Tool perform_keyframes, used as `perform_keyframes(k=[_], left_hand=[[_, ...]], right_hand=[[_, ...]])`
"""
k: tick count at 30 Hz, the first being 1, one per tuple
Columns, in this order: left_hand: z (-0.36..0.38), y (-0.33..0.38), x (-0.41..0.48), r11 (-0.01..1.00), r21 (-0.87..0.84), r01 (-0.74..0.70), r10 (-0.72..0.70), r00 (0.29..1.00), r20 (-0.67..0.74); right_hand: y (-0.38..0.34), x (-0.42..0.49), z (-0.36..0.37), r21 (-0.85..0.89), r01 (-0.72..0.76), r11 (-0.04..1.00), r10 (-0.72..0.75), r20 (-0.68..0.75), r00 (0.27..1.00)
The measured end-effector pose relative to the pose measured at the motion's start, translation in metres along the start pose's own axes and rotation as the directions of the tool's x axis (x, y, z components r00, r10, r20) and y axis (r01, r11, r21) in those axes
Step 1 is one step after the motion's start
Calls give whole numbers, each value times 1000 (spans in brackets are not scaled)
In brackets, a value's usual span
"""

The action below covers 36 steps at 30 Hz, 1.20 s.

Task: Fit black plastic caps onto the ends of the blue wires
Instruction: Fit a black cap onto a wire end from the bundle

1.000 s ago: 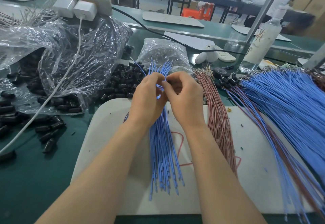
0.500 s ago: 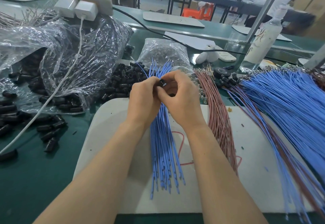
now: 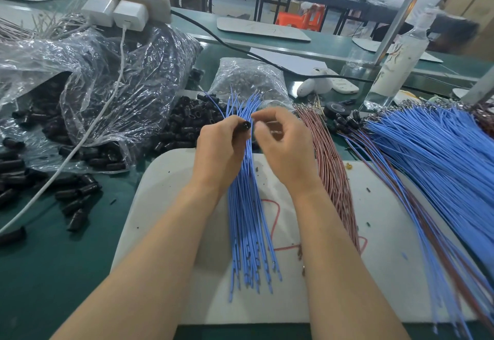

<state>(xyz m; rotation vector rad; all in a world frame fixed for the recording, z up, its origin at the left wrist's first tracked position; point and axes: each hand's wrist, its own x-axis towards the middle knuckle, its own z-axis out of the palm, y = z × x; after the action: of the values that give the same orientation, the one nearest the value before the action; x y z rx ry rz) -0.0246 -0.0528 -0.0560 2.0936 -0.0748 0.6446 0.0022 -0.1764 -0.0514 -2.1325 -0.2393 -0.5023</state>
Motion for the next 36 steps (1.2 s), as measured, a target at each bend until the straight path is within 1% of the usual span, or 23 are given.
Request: perform_keyframes(k=[2,3,4,6,8,12,14,17,19,20,22,26,28,29,31,33,36], left_hand=[[2,-1,0,1000,-10,-6,6,1000,0],[3,-1,0,1000,-15,-9,9,1000,1],[3,-1,0,1000,-18,-9,10,1000,4],[4,-2,1,1000,-15,-12,13,1000,7],[5,-3,1,1000,-12,-21,21,1000,8],[4,-3,1,999,-12,-31,31,1000,3],[5,-3,1,999,-11,-33,33,999,6],[6,-3,1,999,-23,-30,30,1000,9],[6,-3,1,999,-27,-30,30,1000,8],[6,-3,1,999,-28,-30,31,1000,6],[6,-3,1,999,-24,-40,40,999,2],[6,-1,0,998,-17,-53,54,998,13],[6,-1,-1,998,-22,-54,55,998,14],[5,-1,-1,998,-24,-55,56,998,13],[5,0,-1,998,-26,-53,53,998,16],[5,0,-1,998,-31,-48,48,999,22],[5,1,-1,998,-42,-44,45,999,19]], right_hand=[[-4,-3,-13,57,-36,998,45,-161,986],[-2,-4,-20,59,-85,995,96,-244,965],[0,-5,-27,27,-161,987,162,-291,943],[10,-5,-34,-68,-305,950,270,-314,910],[18,-5,-34,-158,-363,918,316,-261,912],[22,-5,-31,-273,-361,892,321,-180,930],[21,-5,-28,-295,-329,897,298,-146,943],[16,-7,-20,-318,-212,924,216,-23,976],[14,-8,-15,-382,-166,909,204,63,977],[14,-8,-13,-426,-162,890,215,80,973],[15,-8,-10,-478,-168,862,224,62,972],[16,-9,-5,-470,-203,859,223,-13,975],[15,-9,-5,-413,-222,883,214,-67,975],[14,-9,-6,-331,-223,917,202,-95,975],[10,-9,-12,-83,-205,975,193,-129,973],[2,-8,-18,120,-203,972,215,-92,972],[-11,-8,-24,386,-229,894,227,50,973]])
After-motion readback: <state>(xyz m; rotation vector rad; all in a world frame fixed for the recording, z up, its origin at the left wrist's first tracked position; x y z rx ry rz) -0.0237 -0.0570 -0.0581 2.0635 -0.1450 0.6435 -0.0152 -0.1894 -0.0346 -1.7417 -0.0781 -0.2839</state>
